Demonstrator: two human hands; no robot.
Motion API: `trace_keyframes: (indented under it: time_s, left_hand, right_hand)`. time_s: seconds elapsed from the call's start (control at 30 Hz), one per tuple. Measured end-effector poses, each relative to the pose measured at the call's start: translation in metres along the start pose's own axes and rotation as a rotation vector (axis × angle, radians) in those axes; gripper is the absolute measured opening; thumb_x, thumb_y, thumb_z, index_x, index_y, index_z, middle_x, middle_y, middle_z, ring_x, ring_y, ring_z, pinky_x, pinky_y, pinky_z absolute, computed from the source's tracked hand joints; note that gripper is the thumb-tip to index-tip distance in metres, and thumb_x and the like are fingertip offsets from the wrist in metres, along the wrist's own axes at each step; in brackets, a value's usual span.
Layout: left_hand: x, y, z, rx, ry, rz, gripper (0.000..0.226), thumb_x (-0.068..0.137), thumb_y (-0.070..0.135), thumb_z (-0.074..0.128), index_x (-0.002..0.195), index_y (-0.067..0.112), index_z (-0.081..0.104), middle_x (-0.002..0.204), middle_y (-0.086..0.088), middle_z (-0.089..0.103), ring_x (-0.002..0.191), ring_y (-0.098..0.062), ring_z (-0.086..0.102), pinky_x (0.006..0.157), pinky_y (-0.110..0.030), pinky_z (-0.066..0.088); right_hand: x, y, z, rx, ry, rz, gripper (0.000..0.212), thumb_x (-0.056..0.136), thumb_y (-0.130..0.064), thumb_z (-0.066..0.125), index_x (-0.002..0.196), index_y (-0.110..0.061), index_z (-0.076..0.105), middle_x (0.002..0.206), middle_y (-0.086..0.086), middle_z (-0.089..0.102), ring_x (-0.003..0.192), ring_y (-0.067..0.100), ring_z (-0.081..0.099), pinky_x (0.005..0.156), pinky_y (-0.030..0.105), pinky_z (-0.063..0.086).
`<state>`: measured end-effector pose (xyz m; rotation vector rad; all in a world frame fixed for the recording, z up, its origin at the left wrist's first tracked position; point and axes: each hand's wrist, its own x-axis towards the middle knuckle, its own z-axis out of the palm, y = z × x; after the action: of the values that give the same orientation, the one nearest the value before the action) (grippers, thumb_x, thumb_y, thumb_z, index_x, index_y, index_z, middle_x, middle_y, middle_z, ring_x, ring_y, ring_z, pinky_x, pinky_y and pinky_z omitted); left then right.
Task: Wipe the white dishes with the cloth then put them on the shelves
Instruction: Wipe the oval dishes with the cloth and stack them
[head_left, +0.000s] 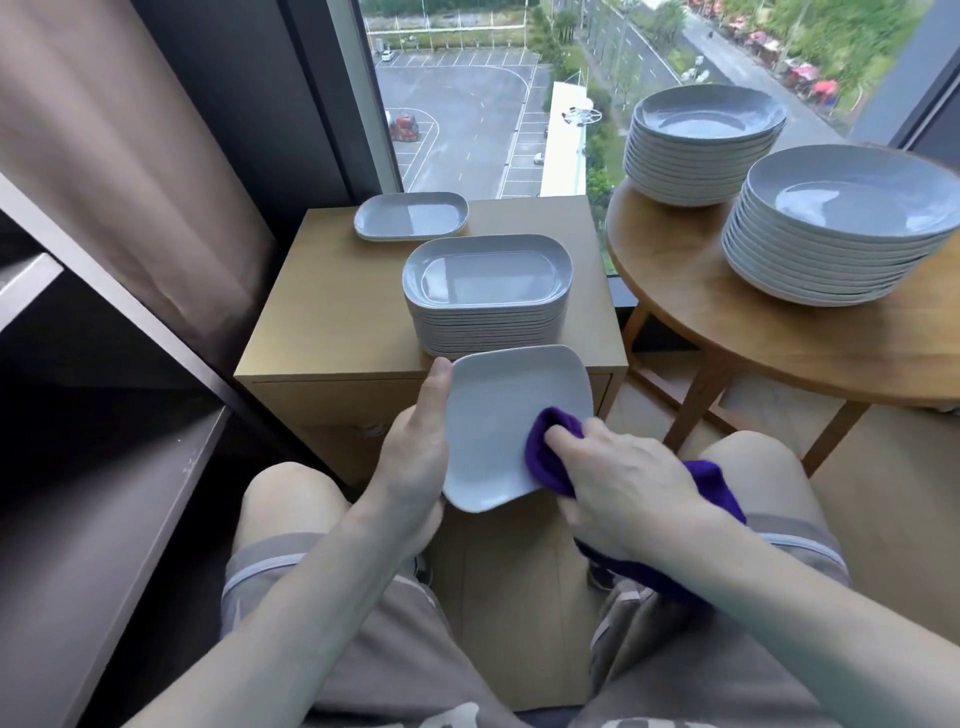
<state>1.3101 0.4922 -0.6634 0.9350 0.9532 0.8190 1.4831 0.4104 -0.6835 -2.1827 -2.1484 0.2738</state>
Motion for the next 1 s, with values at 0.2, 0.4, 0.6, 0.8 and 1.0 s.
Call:
trace_keyframes:
  time_s: [0.2,0.4,0.6,0.8,1.0]
  left_hand:
    - [-0.001,0.001,-0.002,0.102,-0.05,-0.001,0.06,0.091,0.068,0.048,0.102,0.021,0.083,0.112,-0.01,0.079,0.105,-0.027,0.077,0.089,-0.041,0.061]
    - [-0.006,-0.004,0.006,0.144,-0.112,-0.075,0.055,0.102,0.063,0.042,0.109,0.026,0.082,0.115,-0.011,0.079,0.108,-0.026,0.075,0.088,-0.034,0.063]
    - [-0.011,-0.026,0.02,0.1,0.123,-0.141,0.053,0.105,0.056,0.048,0.074,0.033,0.084,0.088,-0.003,0.081,0.088,-0.016,0.078,0.084,-0.036,0.058]
    - [-0.005,-0.013,0.016,-0.069,0.236,-0.173,0.055,0.107,0.049,0.05,0.077,0.013,0.08,0.084,-0.009,0.079,0.07,-0.02,0.075,0.057,-0.026,0.059]
    - [-0.002,0.003,0.006,-0.005,0.276,-0.071,0.048,0.108,0.049,0.048,0.096,0.011,0.075,0.098,-0.011,0.081,0.087,-0.026,0.077,0.079,-0.04,0.061]
  right_hand:
    - [0.015,0.021,-0.007,0.042,0.081,0.174,0.037,0.088,-0.043,0.053,0.118,-0.029,0.036,0.093,-0.003,0.041,0.073,0.025,0.045,0.066,0.034,0.037]
    - [0.01,0.0,-0.018,0.054,0.166,0.089,0.05,0.088,-0.04,0.057,0.13,-0.026,0.034,0.109,0.005,0.053,0.081,0.033,0.063,0.062,0.034,0.04]
    - [-0.011,-0.046,-0.027,0.041,0.104,-0.151,0.049,0.086,-0.041,0.055,0.131,-0.028,0.04,0.099,0.001,0.049,0.066,0.03,0.059,0.053,0.039,0.051]
    - [-0.016,-0.046,-0.022,-0.006,0.02,-0.33,0.036,0.089,-0.041,0.054,0.12,-0.027,0.041,0.098,0.002,0.049,0.066,0.03,0.055,0.055,0.04,0.051]
    - [-0.014,-0.03,-0.013,-0.018,-0.085,-0.277,0.04,0.09,-0.042,0.056,0.123,-0.03,0.037,0.107,0.003,0.052,0.079,0.032,0.06,0.067,0.044,0.056]
